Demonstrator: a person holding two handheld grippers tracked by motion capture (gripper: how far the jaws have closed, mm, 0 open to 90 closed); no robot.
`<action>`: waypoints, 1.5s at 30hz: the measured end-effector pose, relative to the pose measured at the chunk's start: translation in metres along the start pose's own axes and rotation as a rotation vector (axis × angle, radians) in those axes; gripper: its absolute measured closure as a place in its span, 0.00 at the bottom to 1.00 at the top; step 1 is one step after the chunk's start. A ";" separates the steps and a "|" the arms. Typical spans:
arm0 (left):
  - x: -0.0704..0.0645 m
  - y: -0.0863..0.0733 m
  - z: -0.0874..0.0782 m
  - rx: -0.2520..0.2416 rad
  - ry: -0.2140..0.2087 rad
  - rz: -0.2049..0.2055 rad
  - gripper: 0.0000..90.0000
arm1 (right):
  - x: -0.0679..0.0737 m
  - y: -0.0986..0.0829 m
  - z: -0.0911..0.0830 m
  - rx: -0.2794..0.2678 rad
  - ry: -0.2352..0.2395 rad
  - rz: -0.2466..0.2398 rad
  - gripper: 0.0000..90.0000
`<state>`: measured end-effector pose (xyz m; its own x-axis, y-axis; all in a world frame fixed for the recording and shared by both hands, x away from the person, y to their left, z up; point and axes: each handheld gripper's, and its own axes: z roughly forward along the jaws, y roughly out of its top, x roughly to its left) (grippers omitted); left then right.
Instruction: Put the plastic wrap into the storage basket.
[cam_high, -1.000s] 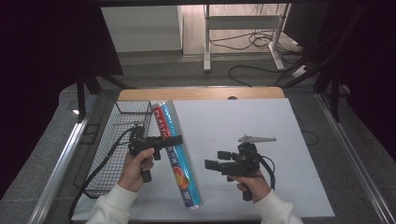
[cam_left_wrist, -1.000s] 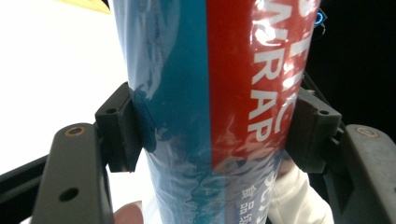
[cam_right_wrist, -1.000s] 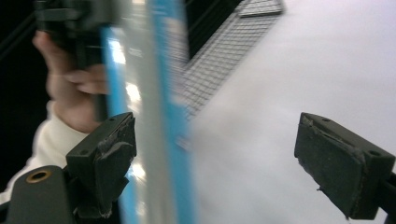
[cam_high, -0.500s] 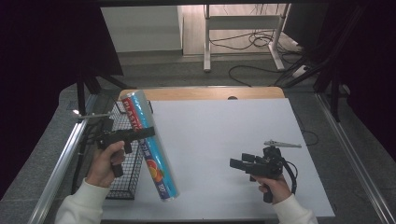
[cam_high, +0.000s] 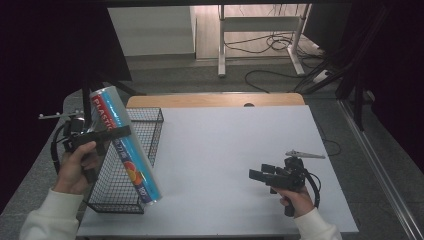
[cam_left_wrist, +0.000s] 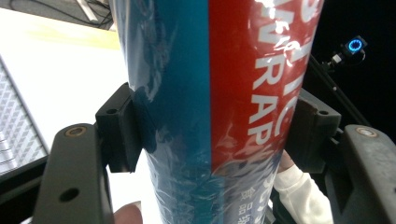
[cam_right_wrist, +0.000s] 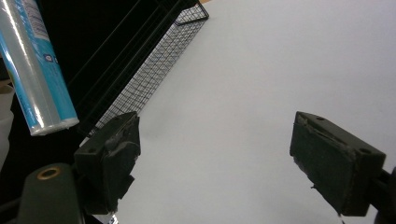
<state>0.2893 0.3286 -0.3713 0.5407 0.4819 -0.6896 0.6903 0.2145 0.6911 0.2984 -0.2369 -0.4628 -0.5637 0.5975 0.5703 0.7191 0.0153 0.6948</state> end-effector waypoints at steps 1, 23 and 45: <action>0.002 0.001 -0.003 0.001 0.003 -0.006 0.36 | -0.001 0.000 0.000 -0.001 -0.001 -0.002 0.19; 0.049 0.022 -0.041 0.102 0.237 -0.027 0.36 | -0.007 0.000 -0.004 -0.025 -0.018 0.019 0.20; 0.077 0.005 0.004 0.262 0.335 -0.052 0.36 | -0.010 0.000 -0.004 -0.031 -0.032 0.020 0.21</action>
<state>0.3364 0.3635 -0.4223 0.3456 0.7349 -0.5835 0.8345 0.0437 0.5493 0.3024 -0.2463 -0.4661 -0.5356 0.6227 0.5704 0.7169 -0.0218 0.6968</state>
